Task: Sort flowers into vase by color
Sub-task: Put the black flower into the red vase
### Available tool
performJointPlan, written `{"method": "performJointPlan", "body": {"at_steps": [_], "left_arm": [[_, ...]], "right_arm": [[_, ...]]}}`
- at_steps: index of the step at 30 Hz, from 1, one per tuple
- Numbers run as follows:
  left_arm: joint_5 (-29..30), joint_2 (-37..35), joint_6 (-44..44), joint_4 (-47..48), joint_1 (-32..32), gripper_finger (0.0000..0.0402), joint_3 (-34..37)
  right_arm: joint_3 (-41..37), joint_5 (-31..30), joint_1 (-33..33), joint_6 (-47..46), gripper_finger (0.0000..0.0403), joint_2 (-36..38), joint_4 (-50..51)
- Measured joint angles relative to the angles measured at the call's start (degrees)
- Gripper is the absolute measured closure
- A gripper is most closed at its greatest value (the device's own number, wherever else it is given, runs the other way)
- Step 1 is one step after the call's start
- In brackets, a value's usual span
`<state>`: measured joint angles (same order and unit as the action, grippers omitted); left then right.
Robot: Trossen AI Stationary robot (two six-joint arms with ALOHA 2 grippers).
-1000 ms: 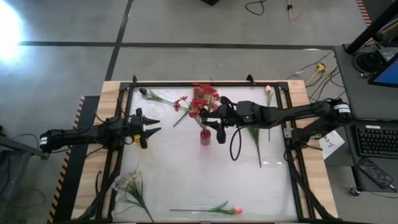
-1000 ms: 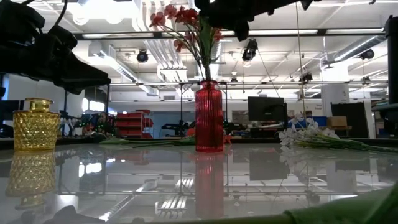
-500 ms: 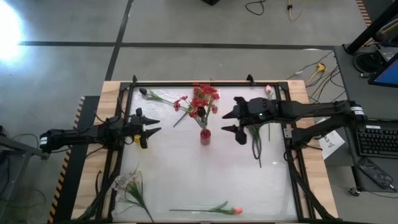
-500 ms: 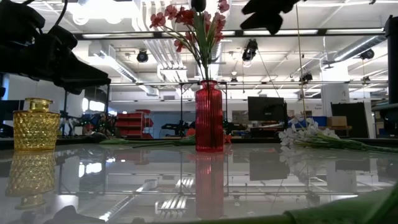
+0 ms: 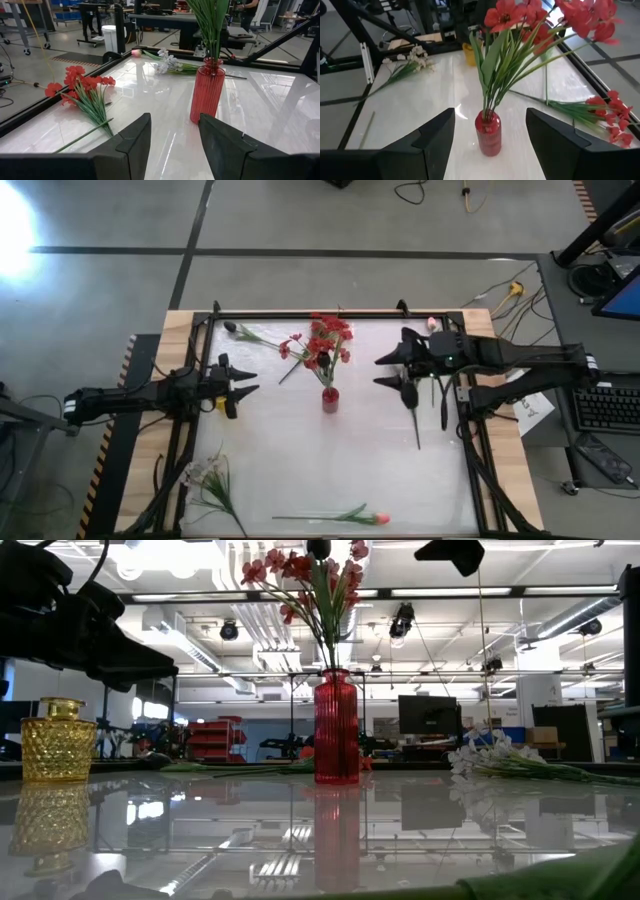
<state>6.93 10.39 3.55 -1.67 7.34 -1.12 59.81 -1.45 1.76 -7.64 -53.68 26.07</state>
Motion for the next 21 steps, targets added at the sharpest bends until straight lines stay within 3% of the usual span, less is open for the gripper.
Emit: {"method": "performJointPlan", "body": {"at_steps": [5,11,17,21], "left_arm": [[-0.01,0.0,0.0,0.0,0.01,0.0247,0.02],[0.01,0.02,1.31,-1.96,0.01,0.0247,0.02],[0.01,0.19,8.66,-16.49,0.0,0.0247,0.02],[0.03,0.18,15.39,-26.65,0.01,0.0247,0.02]], "right_arm": [[-0.02,-0.02,0.0,-0.14,0.0172,-2.05,-1.89],[-0.09,-0.26,0.01,-10.43,0.0175,-4.45,-3.09],[-0.09,-5.89,0.02,-19.64,0.0175,-6.28,-4.83],[-0.09,-6.52,0.0,-25.3,0.0175,-7.15,-6.99]]}}
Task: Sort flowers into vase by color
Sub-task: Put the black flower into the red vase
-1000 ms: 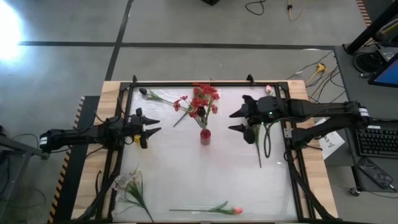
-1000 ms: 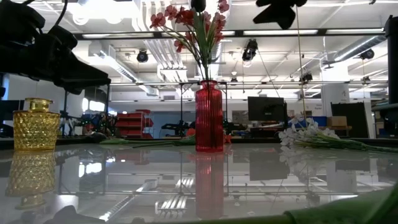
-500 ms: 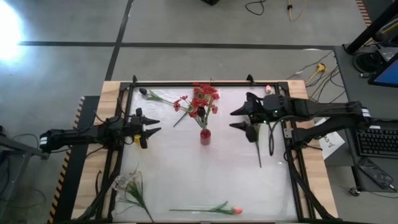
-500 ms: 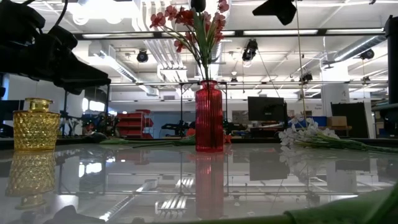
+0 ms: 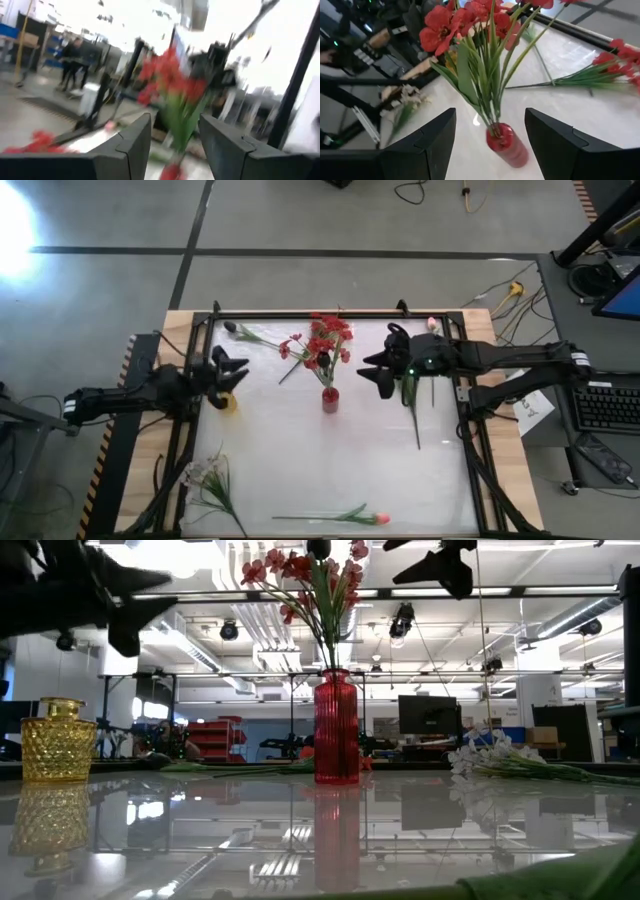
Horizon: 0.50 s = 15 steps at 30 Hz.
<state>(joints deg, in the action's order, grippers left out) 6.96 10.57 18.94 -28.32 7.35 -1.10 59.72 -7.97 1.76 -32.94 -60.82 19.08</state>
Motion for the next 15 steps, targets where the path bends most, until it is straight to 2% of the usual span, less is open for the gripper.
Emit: {"method": "performJointPlan", "body": {"at_steps": [5,9,12,15], "left_arm": [[1.5,0.21,4.76,-8.06,-0.01,0.0247,0.0],[2.5,0.41,14.59,-11.09,-0.01,0.0247,0.0],[8.51,1.27,21.02,-11.27,-0.02,0.0247,-0.3],[15.49,3.76,22.97,-3.92,-0.02,0.0247,-4.19]], "right_arm": [[0.0,0.29,-0.37,-3.41,0.0176,-0.1,-0.99],[0.0,0.28,-0.37,-3.32,0.0179,0.29,-0.99],[0.0,-0.96,-0.37,-2.07,0.0179,0.49,-0.99],[0.0,-3.14,-0.33,-0.19,0.0179,0.49,-0.98]]}}
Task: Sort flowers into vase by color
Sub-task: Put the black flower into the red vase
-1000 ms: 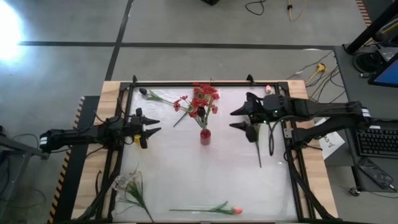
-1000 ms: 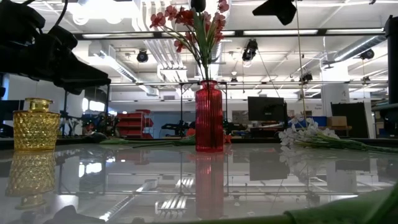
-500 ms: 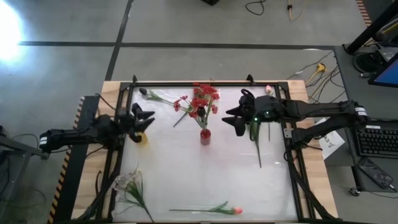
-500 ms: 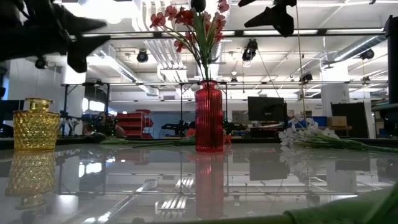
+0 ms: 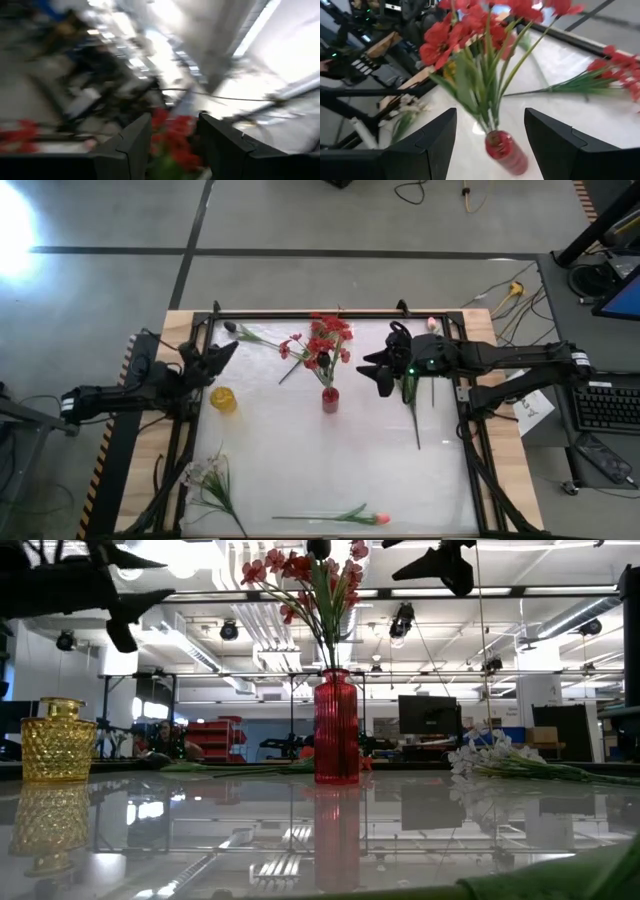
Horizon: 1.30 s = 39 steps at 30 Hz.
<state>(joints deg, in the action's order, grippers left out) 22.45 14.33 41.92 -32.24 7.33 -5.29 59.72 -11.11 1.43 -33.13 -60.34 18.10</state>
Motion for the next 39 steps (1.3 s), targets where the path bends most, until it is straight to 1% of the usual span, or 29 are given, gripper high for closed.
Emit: {"method": "performJointPlan", "body": {"at_steps": [2,5,6,8,9,10,12,13,15,17,19,21,26,29,32,37,39], "left_arm": [[6.63,2.82,1.6,10.02,0.0,0.0247,-4.82],[19.87,8.4,6.13,29.4,0.0,0.0247,-13.56],[24.72,10.59,8.38,35.58,0.0,0.0247,-16.61],[33.09,15.08,16.05,47.06,0.1,0.0247,-22.08],[35.96,17.44,20.81,52.47,0.42,0.0247,-24.61],[37.38,19.67,25.53,57.35,0.97,0.0247,-26.84],[37.83,24.0,35.68,65.18,2.48,0.0247,-30.26],[37.18,26.37,40.87,68.4,3.56,0.0247,-31.62],[33.35,30.81,49.76,72.7,6.22,0.0247,-33.63],[27.78,35.44,54.28,73.84,9.6,0.0247,-34.66],[22.37,40.18,54.93,73.08,13.21,0.0247,-35.38],[18.64,44.61,54.2,71.49,16.3,0.0247,-36.07],[14.43,54.66,53.65,66.69,22.49,0.0247,-38.95],[9.87,61.16,52.1,66.61,26.68,0.0247,-42.09],[5.69,67.93,49.64,66.7,30.28,0.0247,-45.55],[-1.33,77.96,50.43,66.95,35.37,0.0247,-50.54],[-4.45,81.27,52.05,67.92,36.85,0.0247,-52.09]], "right_arm": [[0.0,-1.25,0.1,1.18,0.0179,0.0,-0.04],[0.0,-2.15,0.11,3.33,0.0179,0.14,-0.02],[0.0,-2.43,0.11,4.13,0.0179,0.28,-0.03],[0.0,-2.45,0.11,4.73,0.018,0.82,-0.02],[0.0,-2.46,0.11,5.09,0.018,1.07,-0.03],[0.0,-2.47,0.11,5.48,0.0181,1.35,-0.03],[0.0,-2.47,0.11,6.2,0.0181,1.93,-0.02],[0.0,-2.45,0.11,6.63,0.0181,2.31,0.0],[0.01,-2.47,0.11,6.97,0.0181,2.96,-0.03],[0.02,-2.47,0.11,7.29,0.0181,3.55,0.01],[0.02,-2.45,0.11,7.51,0.0181,4.06,0.07],[0.02,-2.42,0.11,7.53,0.0181,4.68,0.26],[0.02,-1.1,-0.04,6.44,0.0181,6.32,5.65],[0.02,0.72,-0.22,5.05,0.0181,7.08,9.0],[0.02,0.96,-1.01,4.08,0.0181,7.2,10.85],[0.02,1.01,-3.4,2.69,0.0181,7.19,11.79],[0.02,1.02,-4.56,2.0,0.0181,7.12,11.85]]}}
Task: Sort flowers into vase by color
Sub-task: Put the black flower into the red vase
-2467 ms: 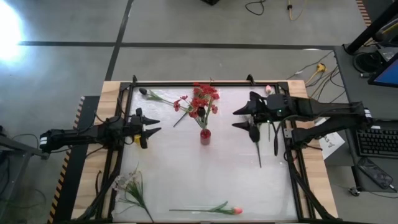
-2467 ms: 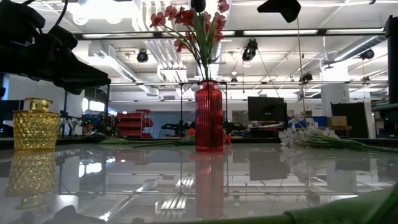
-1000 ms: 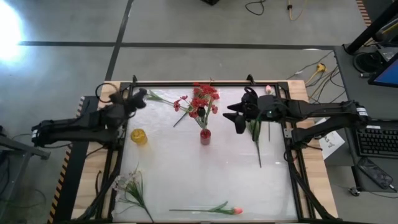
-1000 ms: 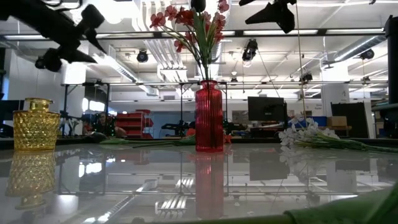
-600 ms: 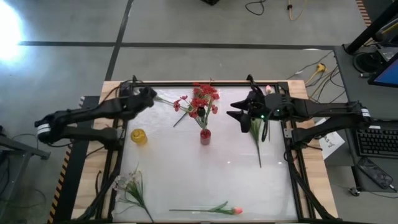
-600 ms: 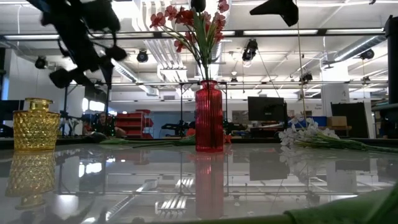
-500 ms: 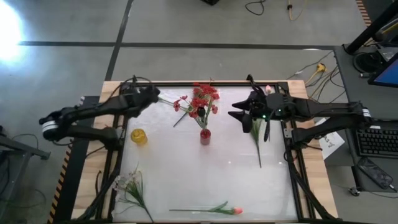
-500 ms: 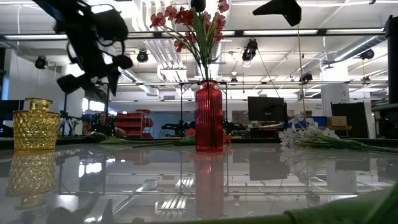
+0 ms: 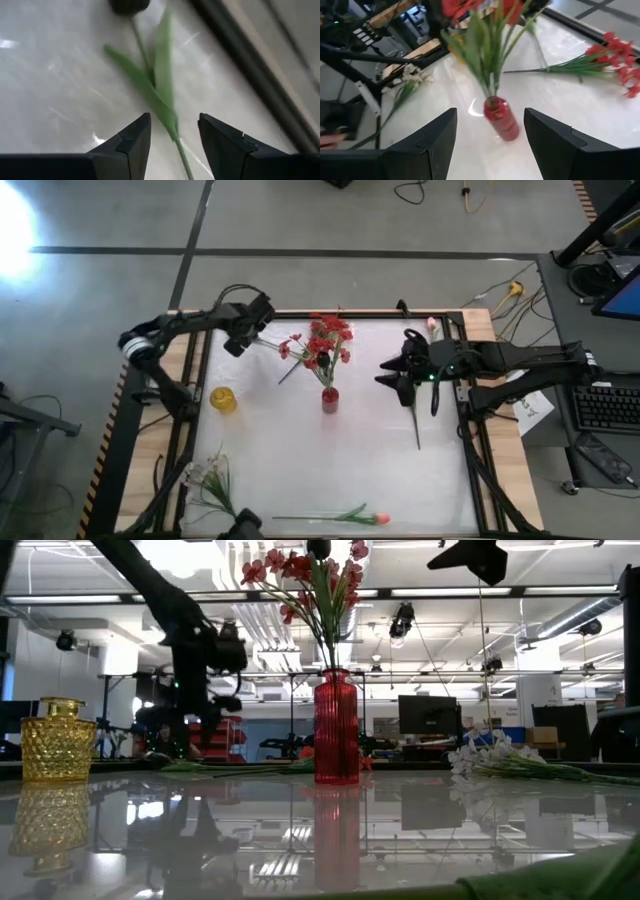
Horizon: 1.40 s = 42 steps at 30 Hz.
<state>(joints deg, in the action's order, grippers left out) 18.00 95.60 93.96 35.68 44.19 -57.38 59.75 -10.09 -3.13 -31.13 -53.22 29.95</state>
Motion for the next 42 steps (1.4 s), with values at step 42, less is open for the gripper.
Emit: {"method": "performJointPlan", "body": {"at_steps": [42], "left_arm": [[8.52,-18.06,-39.34,-23.92,-9.71,0.0401,-4.66]], "right_arm": [[3.54,-2.01,-0.02,6.86,0.0181,0.25,-0.13]]}}
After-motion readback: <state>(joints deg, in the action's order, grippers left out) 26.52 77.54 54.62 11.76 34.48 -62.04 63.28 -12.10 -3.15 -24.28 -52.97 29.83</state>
